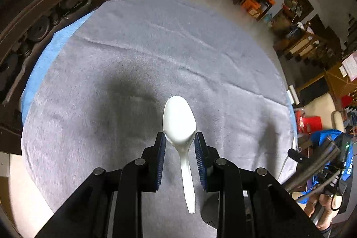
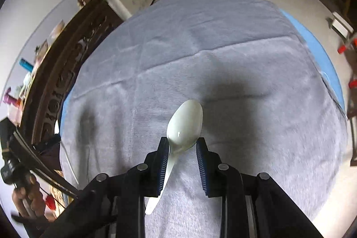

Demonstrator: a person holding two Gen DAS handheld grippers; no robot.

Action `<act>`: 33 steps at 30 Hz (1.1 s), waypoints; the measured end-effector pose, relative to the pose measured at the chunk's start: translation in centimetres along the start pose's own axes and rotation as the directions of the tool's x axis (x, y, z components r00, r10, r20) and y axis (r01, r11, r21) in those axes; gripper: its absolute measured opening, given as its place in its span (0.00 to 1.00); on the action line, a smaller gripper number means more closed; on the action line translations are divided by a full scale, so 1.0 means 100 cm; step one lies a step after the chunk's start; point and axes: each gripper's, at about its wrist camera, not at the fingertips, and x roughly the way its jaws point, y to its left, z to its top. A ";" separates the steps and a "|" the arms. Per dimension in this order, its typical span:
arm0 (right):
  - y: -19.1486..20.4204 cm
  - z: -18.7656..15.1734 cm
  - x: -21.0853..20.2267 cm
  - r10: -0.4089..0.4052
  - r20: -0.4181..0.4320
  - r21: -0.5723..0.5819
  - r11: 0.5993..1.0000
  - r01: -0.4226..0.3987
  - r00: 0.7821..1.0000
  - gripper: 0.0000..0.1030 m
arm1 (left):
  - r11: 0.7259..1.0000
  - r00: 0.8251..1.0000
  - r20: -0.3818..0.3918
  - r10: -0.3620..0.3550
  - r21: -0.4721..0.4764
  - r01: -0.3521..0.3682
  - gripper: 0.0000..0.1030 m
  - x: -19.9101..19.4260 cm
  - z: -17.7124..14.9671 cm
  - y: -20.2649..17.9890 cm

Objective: Organize utensils
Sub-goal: 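Lift both held spoons upright and carry them over the metal cup, then lower both spoons handle-first into the metal cup with both tools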

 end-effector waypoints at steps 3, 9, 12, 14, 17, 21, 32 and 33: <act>-0.013 -0.011 -0.010 0.013 0.020 0.042 0.999 -0.014 1.000 0.26 | 1.000 0.999 0.028 -0.018 -0.006 0.018 0.27 -0.012 -0.009 -0.003; -0.031 -0.043 -0.040 0.059 0.140 0.131 0.988 -0.077 0.988 0.26 | 0.998 0.992 0.111 -0.054 -0.013 0.056 0.27 -0.039 -0.028 -0.011; -0.031 -0.059 -0.055 0.064 0.199 0.147 0.985 -0.095 0.978 0.26 | 0.997 0.986 0.152 -0.069 -0.009 0.071 0.27 -0.050 -0.035 -0.015; -0.029 -0.066 -0.066 0.074 0.229 0.151 0.982 -0.110 0.971 0.26 | 0.996 0.982 0.171 -0.082 -0.007 0.084 0.27 -0.057 -0.040 -0.019; -0.022 -0.076 -0.079 0.071 0.273 0.141 0.984 -0.113 0.959 0.26 | 0.996 0.974 0.208 -0.083 -0.001 0.085 0.27 -0.063 -0.045 -0.022; 0.001 -0.089 -0.104 0.067 0.356 0.096 0.990 -0.107 0.932 0.26 | 0.996 0.963 0.253 -0.093 0.011 0.093 0.27 -0.073 -0.056 -0.029; 0.068 -0.114 -0.127 0.056 0.498 -0.048 0.998 -0.037 0.865 0.26 | 0.994 0.932 0.348 -0.103 0.072 0.083 0.27 -0.081 -0.074 -0.054; 0.073 -0.114 -0.124 0.056 0.500 -0.056 0.998 -0.032 0.864 0.26 | 0.994 0.931 0.350 -0.105 0.075 0.084 0.27 -0.079 -0.075 -0.055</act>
